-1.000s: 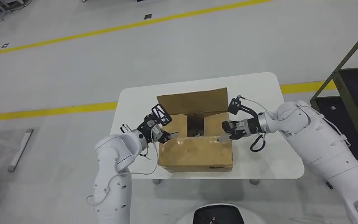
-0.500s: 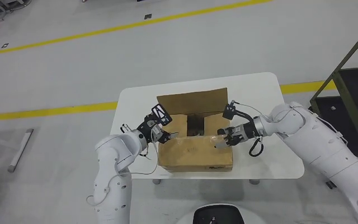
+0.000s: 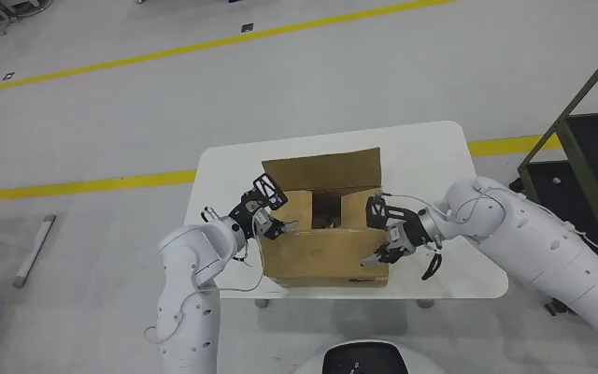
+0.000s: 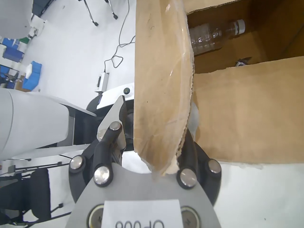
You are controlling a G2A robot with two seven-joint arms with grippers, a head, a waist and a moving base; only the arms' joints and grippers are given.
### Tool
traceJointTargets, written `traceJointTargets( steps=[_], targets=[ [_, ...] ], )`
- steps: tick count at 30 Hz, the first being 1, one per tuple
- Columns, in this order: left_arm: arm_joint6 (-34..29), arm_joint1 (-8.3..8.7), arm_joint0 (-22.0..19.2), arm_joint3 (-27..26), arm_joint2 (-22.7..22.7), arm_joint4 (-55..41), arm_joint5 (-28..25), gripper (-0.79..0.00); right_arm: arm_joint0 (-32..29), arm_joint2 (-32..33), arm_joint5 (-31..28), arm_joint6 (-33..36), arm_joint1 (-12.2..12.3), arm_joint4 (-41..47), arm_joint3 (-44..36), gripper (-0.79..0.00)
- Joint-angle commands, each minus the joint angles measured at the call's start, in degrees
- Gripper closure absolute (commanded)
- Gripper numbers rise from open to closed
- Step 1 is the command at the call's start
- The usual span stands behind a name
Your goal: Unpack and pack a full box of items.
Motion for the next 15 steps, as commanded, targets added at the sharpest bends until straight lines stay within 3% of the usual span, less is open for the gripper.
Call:
traceJointTargets(
  steps=[1, 2, 3, 4, 15],
  targets=[
    [0.8, 0.19, 0.5, -0.5, 0.4, 0.4, 1.0, -0.785, -0.1, 0.0, -1.9, -1.9, 0.8, -2.1, -0.5, -0.317],
    [0.7, 0.30, 0.5, -0.7, 0.6, 0.5, 1.2, -0.785, -0.3, 0.1, -2.7, -2.7, 1.2, -2.6, -0.8, -0.277],
    [0.7, 0.40, 0.4, -0.9, 0.7, 0.3, 1.3, -0.785, -0.3, 0.3, -3.2, -3.2, 1.5, -3.7, -1.2, -0.105],
    [0.5, 0.49, 0.3, -1.2, 0.9, -0.1, 1.4, -0.785, -0.5, 0.6, -3.5, -3.5, 1.8, -4.4, -1.5, 0.000],
    [-6.9, 1.44, -1.8, -1.6, 3.6, -1.0, 3.0, -0.785, -3.0, 3.6, -3.7, -5.7, 3.3, -9.6, -6.4, 0.000]
  ],
)
